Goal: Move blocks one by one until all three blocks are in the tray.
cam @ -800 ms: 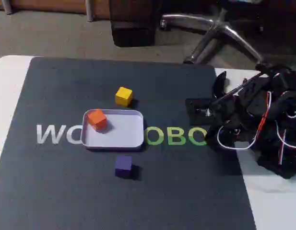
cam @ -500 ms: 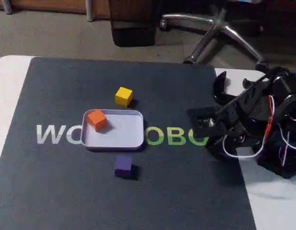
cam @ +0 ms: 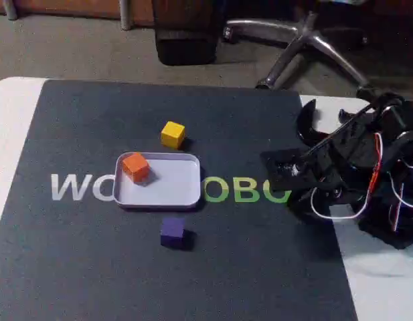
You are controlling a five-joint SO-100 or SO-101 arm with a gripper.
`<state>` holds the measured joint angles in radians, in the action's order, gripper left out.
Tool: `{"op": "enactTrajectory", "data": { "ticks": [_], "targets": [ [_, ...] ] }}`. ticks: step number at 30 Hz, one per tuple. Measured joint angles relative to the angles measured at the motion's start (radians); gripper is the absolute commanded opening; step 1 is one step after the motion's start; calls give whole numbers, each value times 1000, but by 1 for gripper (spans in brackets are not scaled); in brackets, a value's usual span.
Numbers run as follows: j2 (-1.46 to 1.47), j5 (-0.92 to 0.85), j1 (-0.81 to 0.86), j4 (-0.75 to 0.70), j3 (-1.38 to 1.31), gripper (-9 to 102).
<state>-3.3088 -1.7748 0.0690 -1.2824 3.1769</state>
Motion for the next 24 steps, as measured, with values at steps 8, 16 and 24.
{"op": "enactTrajectory", "data": {
  "ticks": [8,16,24],
  "targets": [
    [0,-63,94,5,-2,-6],
    [0,-287,284,57,-2,-8],
    [2,-127,184,32,-186,-6]
  ]
}}
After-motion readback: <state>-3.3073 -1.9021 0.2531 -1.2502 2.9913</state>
